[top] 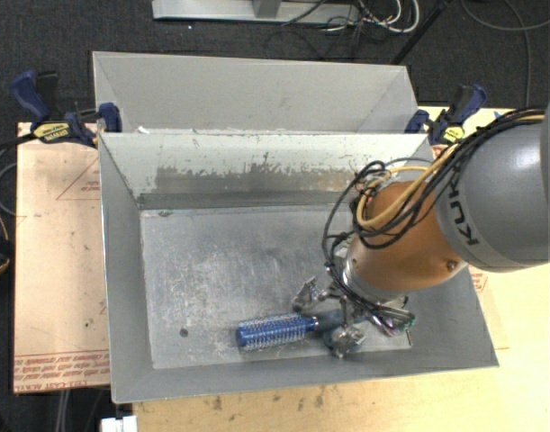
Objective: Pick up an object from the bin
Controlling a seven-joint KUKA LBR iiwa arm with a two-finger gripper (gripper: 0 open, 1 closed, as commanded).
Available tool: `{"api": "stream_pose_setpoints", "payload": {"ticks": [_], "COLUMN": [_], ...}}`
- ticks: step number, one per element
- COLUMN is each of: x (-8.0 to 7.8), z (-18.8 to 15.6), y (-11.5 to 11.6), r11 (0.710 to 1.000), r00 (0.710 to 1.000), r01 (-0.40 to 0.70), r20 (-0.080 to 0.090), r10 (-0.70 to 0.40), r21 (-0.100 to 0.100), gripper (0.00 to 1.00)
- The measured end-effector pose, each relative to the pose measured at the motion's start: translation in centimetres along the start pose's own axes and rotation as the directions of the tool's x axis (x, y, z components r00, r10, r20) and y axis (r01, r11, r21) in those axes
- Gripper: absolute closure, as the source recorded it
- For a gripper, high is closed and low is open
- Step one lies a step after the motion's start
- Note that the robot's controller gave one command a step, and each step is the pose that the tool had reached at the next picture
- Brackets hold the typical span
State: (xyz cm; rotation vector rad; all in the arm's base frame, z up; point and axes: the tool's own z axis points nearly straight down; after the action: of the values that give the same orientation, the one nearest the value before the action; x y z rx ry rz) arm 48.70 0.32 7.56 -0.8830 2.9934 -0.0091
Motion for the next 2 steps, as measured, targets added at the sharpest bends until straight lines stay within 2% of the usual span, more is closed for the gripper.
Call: {"api": "stream_pose_setpoints", "payload": {"ticks": [1, 2], "x": [-0.1, -2.6], "z": [0.1, -11.3], "y": [0.1, 2.0], "r11": [1.0, 0.998], "r00": [1.0, 0.998], "r01": [-0.001, 0.055], "r20": [0.005, -0.007], "r10": [0.001, -0.055], "r21": [-0.001, -0.008], "gripper": [1.0, 1.0]}}
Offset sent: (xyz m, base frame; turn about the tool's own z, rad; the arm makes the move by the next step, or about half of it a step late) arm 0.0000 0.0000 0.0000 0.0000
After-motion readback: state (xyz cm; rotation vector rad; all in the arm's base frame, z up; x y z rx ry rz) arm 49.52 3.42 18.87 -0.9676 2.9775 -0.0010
